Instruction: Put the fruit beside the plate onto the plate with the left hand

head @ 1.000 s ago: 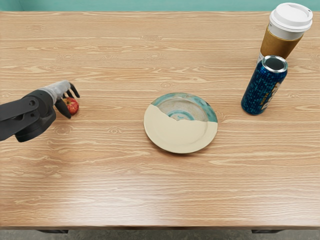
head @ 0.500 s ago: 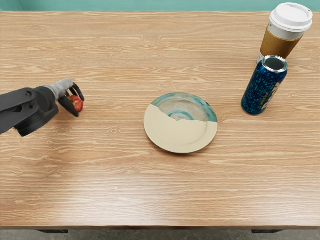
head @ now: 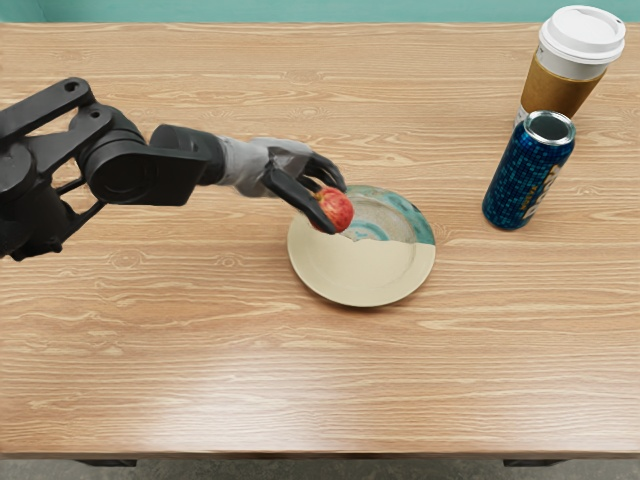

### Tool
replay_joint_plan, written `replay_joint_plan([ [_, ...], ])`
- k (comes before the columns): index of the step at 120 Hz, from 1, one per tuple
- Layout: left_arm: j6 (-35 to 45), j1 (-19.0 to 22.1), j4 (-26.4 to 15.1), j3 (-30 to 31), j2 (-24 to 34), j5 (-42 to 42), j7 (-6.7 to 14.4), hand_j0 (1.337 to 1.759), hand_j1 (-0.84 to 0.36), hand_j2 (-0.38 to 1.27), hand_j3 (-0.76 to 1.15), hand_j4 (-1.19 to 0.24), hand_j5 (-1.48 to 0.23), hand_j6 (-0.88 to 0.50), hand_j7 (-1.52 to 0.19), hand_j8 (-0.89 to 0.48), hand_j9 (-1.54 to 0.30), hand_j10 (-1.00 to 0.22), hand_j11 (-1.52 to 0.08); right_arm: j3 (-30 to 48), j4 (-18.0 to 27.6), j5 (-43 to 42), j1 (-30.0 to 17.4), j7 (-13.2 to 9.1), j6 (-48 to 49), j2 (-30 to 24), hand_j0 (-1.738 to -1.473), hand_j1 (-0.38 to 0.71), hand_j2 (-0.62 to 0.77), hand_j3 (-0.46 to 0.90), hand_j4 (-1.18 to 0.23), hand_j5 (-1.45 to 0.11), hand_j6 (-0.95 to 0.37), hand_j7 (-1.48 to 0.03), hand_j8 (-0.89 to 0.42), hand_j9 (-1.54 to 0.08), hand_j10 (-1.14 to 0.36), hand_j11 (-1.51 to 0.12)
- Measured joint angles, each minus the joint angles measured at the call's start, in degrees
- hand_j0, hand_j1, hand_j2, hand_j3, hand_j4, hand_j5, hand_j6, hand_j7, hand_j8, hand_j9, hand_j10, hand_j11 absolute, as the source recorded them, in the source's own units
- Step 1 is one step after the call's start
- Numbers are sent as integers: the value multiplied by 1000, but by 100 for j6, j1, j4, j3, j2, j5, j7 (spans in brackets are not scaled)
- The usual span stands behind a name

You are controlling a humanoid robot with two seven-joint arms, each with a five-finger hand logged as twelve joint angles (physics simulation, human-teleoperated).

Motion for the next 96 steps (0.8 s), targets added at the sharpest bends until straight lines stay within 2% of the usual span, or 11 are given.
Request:
replay_joint_plan([
  [12,-57,-55,359,-17,-199,-54,-1,1654,-355,562,0,-666,-1141,-315,-1056,-333,-1055,-640,-1040,0,0,0,0,0,0,0,-1658,-335,-2,0,-11,-15,-11,-15,-11,-15,-11,-15],
  [22,-70,-62,548,-11,-211,-55,-1,1654,-319,469,0,-686,-1139,-327,-1050,-344,-1055,-651,-1040,0,0,0,0,0,0,0,-1658,-335,-2,0,-11,-15,-11,-15,-11,-15,-11,-15],
  [25,-67,-62,582,-5,-230,-47,-1,1654,-313,499,0,-691,-1126,-347,-1043,-350,-1050,-661,-1035,0,0,0,0,0,0,0,-1658,-335,-2,0,-11,-15,-11,-15,-11,-15,-11,-15],
  [37,-64,-56,732,22,-562,10,-1,1654,-267,396,0,-704,-1094,-388,-1026,-390,-1031,-701,-1024,0,0,0,0,0,0,0,-1658,-335,-2,0,-11,-15,-11,-15,-11,-15,-11,-15],
  [45,-68,-102,947,104,-692,17,-2,1654,-307,488,0,-702,-1098,-373,-1023,-379,-1025,-682,-1020,0,0,0,0,0,0,0,-1658,-335,-2,0,-11,-15,-11,-15,-11,-15,-11,-15],
  [53,-62,-122,1070,169,-738,46,-2,1655,-289,426,0,-676,-1031,-392,-965,-397,-968,-680,-967,0,-1,0,0,0,0,0,-1658,-335,-2,0,-11,-15,-11,-15,-11,-15,-11,-15],
  [68,-19,-335,1167,365,-758,68,-1,1656,-80,252,0,-433,-646,-281,-610,-282,-612,-436,-612,0,-1,0,0,0,0,0,-1658,-335,-2,0,-11,-15,-11,-15,-11,-15,-11,-15],
  [81,-41,-553,1190,379,-750,40,-1,1657,64,154,0,-282,-415,-192,-394,-193,-395,-283,-395,0,0,0,0,0,0,0,-1658,-335,-2,0,-11,-15,-11,-15,-11,-15,-11,-15],
  [87,-254,-528,1190,284,-706,-34,-1,1657,117,122,0,-228,-335,-158,-318,-159,-319,-229,-319,0,0,0,0,0,0,0,-1658,-335,-2,0,-11,-15,-11,-15,-11,-15,-11,-15],
  [96,-915,-476,1190,17,-284,-423,-1,1657,181,86,0,-165,-240,-117,-229,-117,-229,-165,-229,0,0,0,0,0,0,0,-1658,-335,-2,0,-11,-15,-11,-15,-11,-15,-11,-15],
])
